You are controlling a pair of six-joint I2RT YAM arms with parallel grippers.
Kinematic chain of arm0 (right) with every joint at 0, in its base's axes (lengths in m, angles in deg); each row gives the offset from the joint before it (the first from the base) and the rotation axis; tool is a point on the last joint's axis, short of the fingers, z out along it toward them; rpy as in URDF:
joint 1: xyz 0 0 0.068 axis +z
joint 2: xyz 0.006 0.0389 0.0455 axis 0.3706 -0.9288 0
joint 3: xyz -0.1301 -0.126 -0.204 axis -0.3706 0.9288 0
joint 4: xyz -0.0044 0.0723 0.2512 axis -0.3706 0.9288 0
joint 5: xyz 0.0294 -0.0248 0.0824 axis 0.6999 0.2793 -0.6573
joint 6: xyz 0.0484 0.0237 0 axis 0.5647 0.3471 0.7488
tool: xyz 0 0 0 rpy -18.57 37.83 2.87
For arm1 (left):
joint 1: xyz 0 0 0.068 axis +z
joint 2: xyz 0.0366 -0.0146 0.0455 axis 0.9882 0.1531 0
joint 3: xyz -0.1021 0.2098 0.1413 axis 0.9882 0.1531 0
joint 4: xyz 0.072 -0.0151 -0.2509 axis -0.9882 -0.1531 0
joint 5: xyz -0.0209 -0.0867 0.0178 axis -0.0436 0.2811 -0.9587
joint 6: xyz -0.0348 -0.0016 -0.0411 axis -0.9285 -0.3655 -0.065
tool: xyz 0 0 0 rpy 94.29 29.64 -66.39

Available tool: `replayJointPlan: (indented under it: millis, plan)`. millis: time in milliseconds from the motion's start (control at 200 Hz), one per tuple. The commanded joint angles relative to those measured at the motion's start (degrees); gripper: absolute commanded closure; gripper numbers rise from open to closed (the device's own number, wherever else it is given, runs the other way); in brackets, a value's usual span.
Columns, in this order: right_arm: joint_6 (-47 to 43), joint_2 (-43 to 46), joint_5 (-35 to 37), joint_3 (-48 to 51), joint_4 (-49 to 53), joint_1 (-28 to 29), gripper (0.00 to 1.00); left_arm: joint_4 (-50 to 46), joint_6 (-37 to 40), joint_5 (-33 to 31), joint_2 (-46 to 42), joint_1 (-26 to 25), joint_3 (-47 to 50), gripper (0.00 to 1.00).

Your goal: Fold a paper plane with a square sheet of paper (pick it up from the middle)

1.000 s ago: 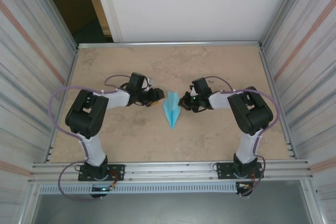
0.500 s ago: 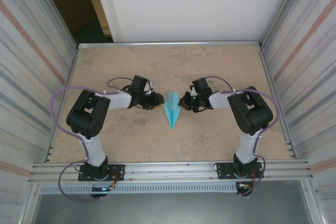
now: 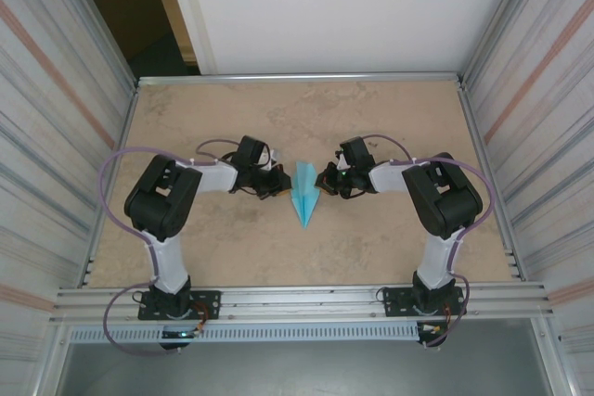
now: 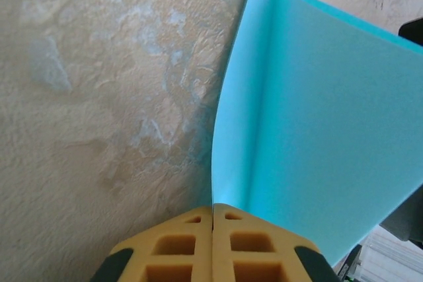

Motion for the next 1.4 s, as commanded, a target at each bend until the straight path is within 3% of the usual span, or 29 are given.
replayJointPlan:
  millis: [0, 271, 496, 1223, 1393]
  plan:
    - [-0.41, 1.76, -1.25, -0.44, -0.51, -0.13, 0.98, -0.43, 1.41, 0.10, -3.29, 1.36, 0.27, 1.00]
    - [-0.59, 5.29, -3.30, -3.41, -1.19, 1.07, 0.98, -4.70, 3.11, -3.17, -10.51, 4.27, 3.90, 1.00]
    - [-0.75, 1.61, -3.60, -4.15, -3.30, 1.25, 0.98, -5.79, 3.07, -7.58, -13.87, 5.55, 7.73, 1.00]
    - [-1.93, -4.92, -2.59, -3.65, -4.32, 2.41, 0.97, -8.40, 4.24, -10.08, -11.19, 5.82, 7.68, 0.97]
    - [-1.98, -4.91, -2.94, -3.75, -4.44, 2.48, 0.97, -10.24, 5.15, -10.99, -11.97, 5.91, 6.54, 0.78]
